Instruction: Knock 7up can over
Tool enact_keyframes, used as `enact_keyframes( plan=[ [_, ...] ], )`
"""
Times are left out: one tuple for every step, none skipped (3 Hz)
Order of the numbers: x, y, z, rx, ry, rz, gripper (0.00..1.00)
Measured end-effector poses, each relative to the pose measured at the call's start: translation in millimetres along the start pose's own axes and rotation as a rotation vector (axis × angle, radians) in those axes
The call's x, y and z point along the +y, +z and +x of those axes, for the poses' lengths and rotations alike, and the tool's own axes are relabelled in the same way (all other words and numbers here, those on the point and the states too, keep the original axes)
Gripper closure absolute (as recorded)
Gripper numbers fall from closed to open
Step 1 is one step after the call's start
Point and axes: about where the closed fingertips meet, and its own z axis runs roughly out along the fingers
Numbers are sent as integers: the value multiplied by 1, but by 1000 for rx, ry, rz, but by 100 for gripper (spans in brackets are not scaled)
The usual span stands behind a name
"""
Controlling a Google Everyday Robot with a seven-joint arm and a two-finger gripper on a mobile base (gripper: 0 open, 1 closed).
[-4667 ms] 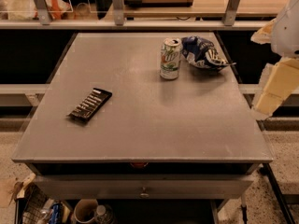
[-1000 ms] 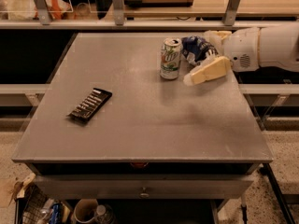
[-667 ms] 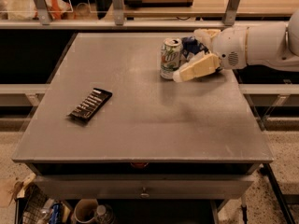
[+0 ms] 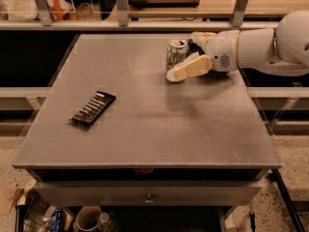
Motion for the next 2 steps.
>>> enact_keyframes(
  plan=[
    [-25,10,21,8,22,56,0],
    [-25,10,21,8,22,56,0]
  ],
)
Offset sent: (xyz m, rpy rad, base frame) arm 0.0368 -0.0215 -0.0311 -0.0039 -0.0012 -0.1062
